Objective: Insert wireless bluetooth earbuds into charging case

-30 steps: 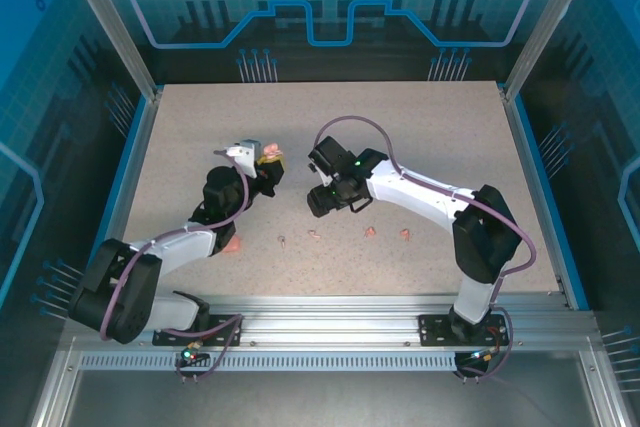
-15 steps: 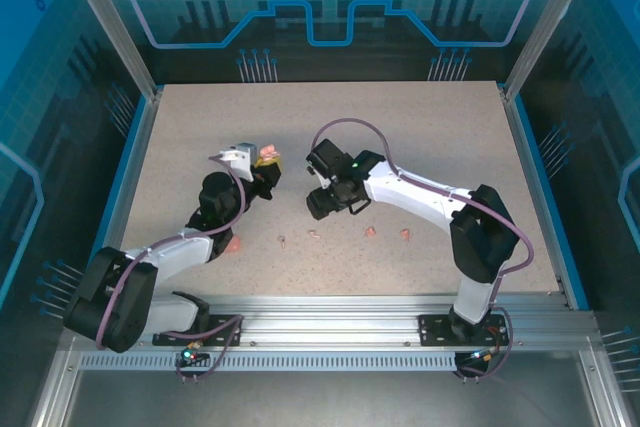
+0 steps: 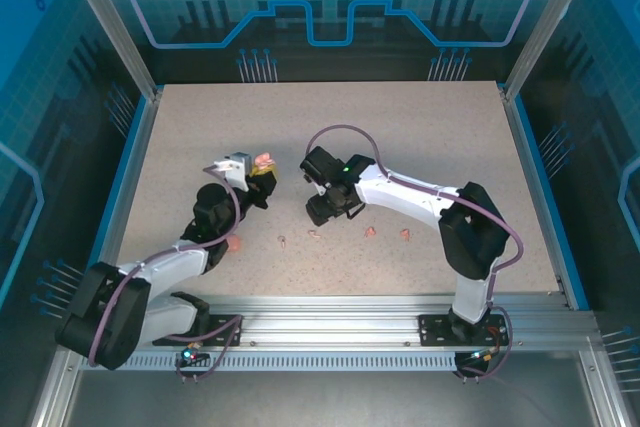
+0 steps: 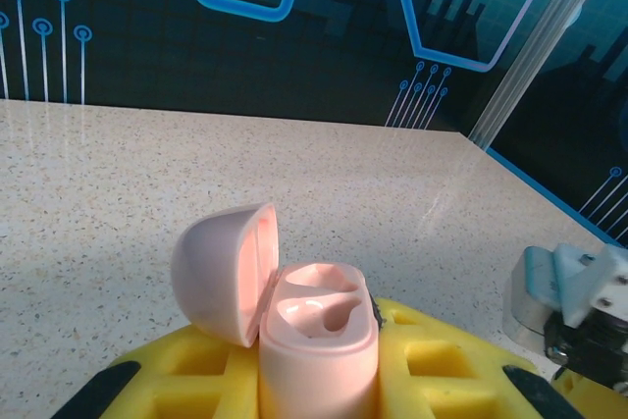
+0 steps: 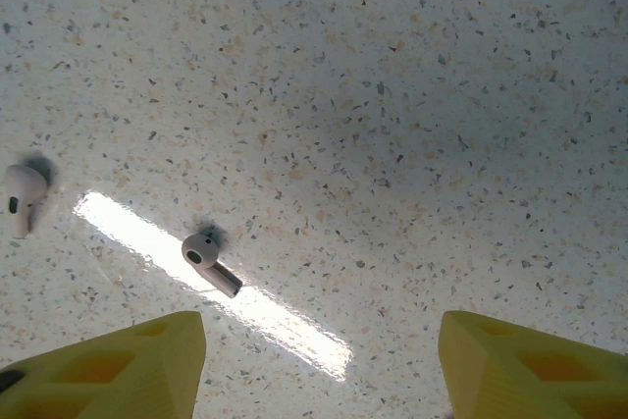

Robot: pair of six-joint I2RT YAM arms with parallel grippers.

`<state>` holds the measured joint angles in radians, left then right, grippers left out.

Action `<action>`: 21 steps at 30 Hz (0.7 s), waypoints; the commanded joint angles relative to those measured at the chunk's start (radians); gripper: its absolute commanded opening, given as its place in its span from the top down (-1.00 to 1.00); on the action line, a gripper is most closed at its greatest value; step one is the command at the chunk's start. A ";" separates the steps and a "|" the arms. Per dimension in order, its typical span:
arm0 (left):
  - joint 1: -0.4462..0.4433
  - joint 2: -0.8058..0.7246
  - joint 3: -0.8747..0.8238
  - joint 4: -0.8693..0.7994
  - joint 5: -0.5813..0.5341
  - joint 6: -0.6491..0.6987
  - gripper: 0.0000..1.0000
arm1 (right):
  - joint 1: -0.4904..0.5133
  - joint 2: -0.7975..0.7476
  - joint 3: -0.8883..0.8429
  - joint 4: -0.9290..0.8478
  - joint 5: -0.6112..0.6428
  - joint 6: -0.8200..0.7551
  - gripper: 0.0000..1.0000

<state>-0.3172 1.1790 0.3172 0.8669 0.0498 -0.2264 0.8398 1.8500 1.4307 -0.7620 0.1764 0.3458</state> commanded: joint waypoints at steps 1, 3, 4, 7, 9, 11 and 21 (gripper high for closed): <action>-0.005 -0.042 -0.022 0.043 -0.018 0.026 1.00 | 0.019 0.050 0.016 -0.022 0.015 -0.014 -0.29; -0.005 -0.061 -0.029 0.036 -0.021 0.025 1.00 | 0.024 0.070 0.033 -0.026 0.004 -0.016 -0.27; -0.005 -0.070 -0.031 0.031 -0.026 0.026 1.00 | 0.029 0.079 0.040 -0.026 0.002 -0.015 -0.27; -0.005 -0.089 -0.035 0.023 -0.036 0.031 1.00 | 0.042 0.108 0.055 -0.025 -0.009 -0.010 -0.25; -0.005 -0.097 -0.036 0.019 -0.036 0.034 1.00 | 0.052 0.126 0.068 -0.025 -0.017 -0.004 -0.23; -0.005 -0.096 -0.034 0.018 -0.036 0.035 1.00 | 0.064 0.147 0.083 -0.025 -0.023 0.006 -0.22; -0.005 -0.094 -0.039 0.026 -0.040 0.035 1.00 | 0.108 0.213 0.128 -0.050 -0.001 0.165 -0.10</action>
<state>-0.3172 1.1011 0.2909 0.8658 0.0292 -0.2260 0.9314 2.0384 1.5330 -0.7746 0.1726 0.4282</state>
